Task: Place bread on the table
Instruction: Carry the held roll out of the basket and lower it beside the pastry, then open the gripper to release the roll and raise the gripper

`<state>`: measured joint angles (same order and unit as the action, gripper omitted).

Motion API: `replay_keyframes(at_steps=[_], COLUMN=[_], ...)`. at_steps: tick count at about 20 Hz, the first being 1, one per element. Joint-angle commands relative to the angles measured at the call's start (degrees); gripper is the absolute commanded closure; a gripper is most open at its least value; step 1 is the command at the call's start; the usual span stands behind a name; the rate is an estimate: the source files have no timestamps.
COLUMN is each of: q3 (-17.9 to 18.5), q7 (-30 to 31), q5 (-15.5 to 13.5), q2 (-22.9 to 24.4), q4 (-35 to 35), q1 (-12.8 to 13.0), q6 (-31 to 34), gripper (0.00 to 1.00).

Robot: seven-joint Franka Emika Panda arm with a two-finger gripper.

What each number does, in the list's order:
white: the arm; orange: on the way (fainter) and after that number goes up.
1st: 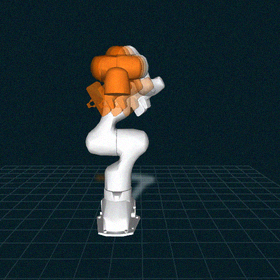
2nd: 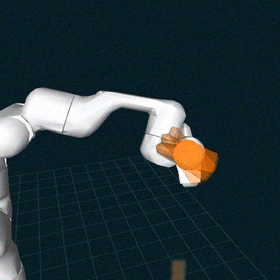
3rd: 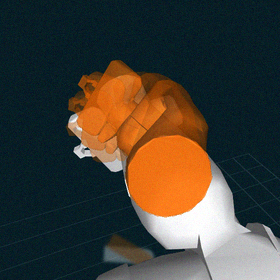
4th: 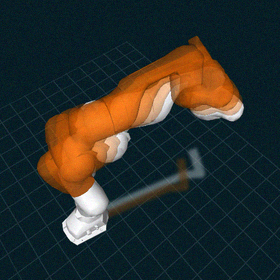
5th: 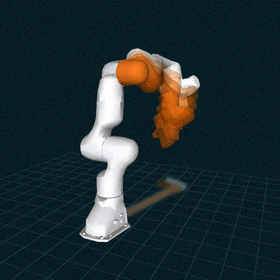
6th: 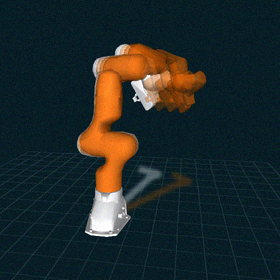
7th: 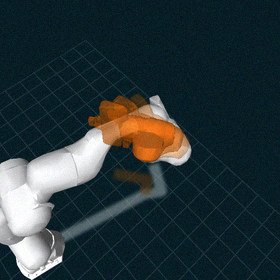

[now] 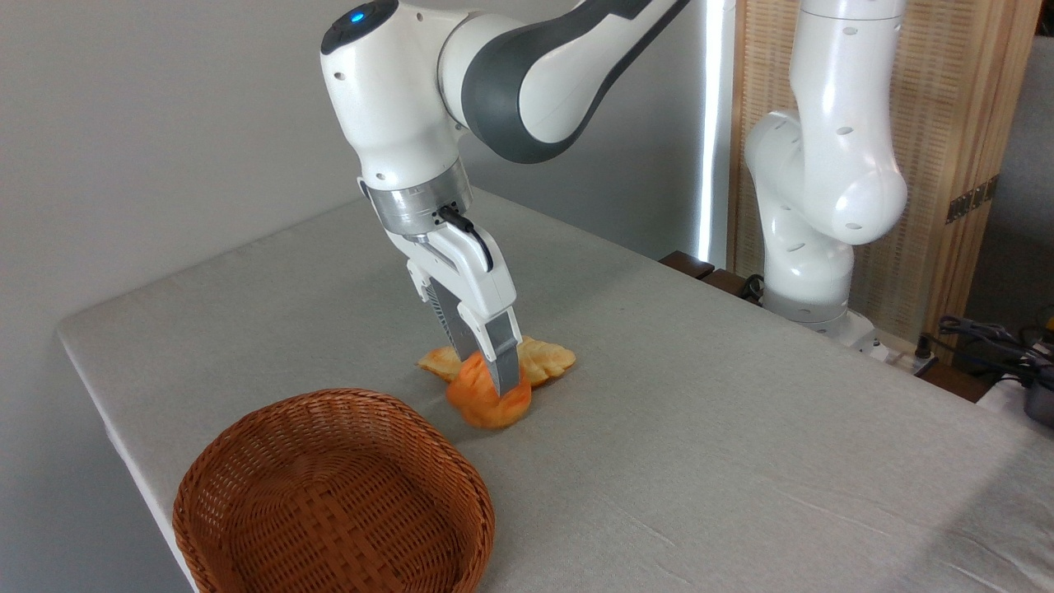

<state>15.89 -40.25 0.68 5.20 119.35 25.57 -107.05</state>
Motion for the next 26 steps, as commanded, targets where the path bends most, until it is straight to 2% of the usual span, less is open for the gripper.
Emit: replay_keyframes(at_steps=[1, 7, 13, 16, 23, 26], q3=[0.19, 0.19, 0.28, 0.81, 0.9, 1.07], q7=[0.18, 0.26, 0.26, 0.26, 0.61, 0.88], q5=[-0.6, -0.68, -1.56, -1.65, -1.74, -4.45], q2=[0.42, 0.51, 0.51, 0.42, 0.51, 0.33], q4=[0.45, -0.43, -4.12, -4.65, -4.65, -5.0], q1=[0.18, 0.18, 0.18, 0.09, -0.43, -0.52], q6=[-1.23, -1.58, -6.06, -10.36, -10.46, -10.64], gripper=[0.0, 0.0, 0.0, 0.0, 0.0, 0.0])
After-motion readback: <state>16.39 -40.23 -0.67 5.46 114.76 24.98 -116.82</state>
